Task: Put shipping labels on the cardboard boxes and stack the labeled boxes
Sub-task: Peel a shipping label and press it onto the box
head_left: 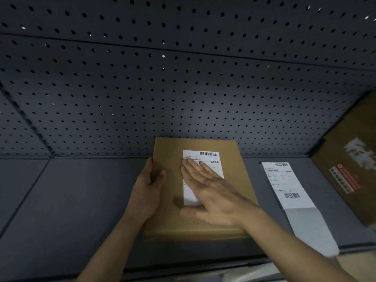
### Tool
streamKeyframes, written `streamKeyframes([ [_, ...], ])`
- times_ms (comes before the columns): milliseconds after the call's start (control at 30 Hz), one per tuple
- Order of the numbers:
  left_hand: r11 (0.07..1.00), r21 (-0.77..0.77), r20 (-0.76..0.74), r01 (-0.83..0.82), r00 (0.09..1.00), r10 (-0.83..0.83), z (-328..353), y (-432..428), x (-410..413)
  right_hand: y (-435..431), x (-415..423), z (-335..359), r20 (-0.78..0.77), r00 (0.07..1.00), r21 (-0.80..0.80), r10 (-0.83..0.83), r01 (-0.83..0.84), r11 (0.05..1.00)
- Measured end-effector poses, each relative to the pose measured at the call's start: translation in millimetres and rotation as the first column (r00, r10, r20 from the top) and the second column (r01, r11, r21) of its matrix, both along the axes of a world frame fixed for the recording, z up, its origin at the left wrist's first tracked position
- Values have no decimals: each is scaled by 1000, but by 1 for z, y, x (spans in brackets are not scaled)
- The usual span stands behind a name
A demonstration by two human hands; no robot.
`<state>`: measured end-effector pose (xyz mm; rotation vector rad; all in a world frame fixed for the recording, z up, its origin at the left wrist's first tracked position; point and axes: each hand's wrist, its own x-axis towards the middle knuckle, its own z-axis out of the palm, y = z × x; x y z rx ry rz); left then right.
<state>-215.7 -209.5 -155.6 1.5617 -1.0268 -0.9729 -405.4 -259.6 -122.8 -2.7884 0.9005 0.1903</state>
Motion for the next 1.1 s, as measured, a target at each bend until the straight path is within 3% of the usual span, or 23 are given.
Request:
streamKeyframes([
  [500, 1000, -9, 36, -4, 999, 4, 2, 0, 1, 47, -10, 12, 56, 993, 85, 104, -108, 990],
  [667, 1000, 11, 35, -8, 999, 8, 3, 1, 1, 25, -4, 10, 129, 990, 125, -55, 39, 991],
  [1100, 998, 66, 22, 11, 1000, -12, 3, 2, 2, -52, 26, -4, 37, 961, -13, -274, 274, 962],
])
